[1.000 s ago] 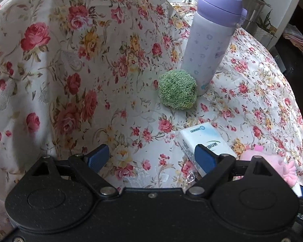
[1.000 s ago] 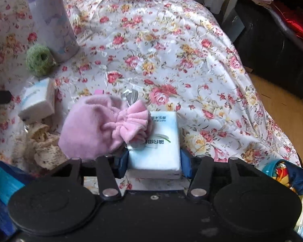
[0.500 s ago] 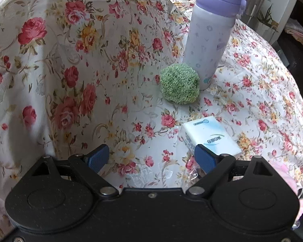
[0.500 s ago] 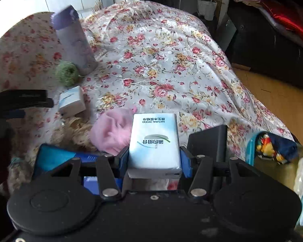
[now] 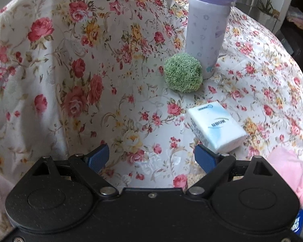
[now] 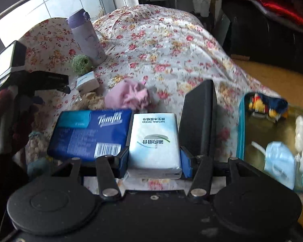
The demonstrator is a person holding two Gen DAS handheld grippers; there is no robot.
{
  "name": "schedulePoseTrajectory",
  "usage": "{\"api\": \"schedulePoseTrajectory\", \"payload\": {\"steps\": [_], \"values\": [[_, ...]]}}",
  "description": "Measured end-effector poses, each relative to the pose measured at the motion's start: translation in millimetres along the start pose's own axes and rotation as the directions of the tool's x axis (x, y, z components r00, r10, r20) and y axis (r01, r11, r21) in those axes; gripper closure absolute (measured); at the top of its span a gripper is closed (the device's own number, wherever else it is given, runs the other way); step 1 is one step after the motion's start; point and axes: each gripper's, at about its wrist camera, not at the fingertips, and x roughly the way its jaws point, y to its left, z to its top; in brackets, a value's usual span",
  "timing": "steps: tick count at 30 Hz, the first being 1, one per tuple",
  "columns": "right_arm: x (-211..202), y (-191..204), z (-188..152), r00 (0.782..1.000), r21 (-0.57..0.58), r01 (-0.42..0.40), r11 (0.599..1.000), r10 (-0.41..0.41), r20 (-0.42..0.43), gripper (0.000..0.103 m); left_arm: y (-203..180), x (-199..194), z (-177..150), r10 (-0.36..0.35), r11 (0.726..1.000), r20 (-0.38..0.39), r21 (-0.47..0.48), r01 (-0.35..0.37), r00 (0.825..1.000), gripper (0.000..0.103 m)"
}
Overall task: Organize soft objects
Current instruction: 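Grasp the blue drawstring sachet with the left tool while the right tool holds the tissue pack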
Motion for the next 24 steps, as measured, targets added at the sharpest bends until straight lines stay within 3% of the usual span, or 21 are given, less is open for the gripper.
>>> {"api": "schedulePoseTrajectory", "payload": {"steps": [6,12,16,24], "values": [[-10.1,-10.9,-21.0,0.999,0.018,-0.049,0.999,0.049,0.016,0.052,-6.0,-30.5,-12.8,0.022,0.999,-0.016,0.043,-0.022,1.000,0.014],[-15.6,-22.6,-26.2,0.994,0.033,-0.101,0.994,0.099,0.044,0.052,-8.5,-54.2,-30.8,0.119,0.987,-0.054,0.112,-0.112,0.991,0.014],[-17.4,-31.3,-30.0,0.991,0.050,-0.128,0.990,0.125,0.054,0.052,-10.2,-59.3,-27.4,0.231,0.965,-0.113,0.156,-0.212,0.966,0.014],[-24.1,-41.9,-37.3,0.985,0.079,-0.158,0.984,0.151,0.079,0.052,-20.5,-40.7,-30.3,0.349,0.924,-0.229,0.248,-0.292,0.909,0.013]]}}
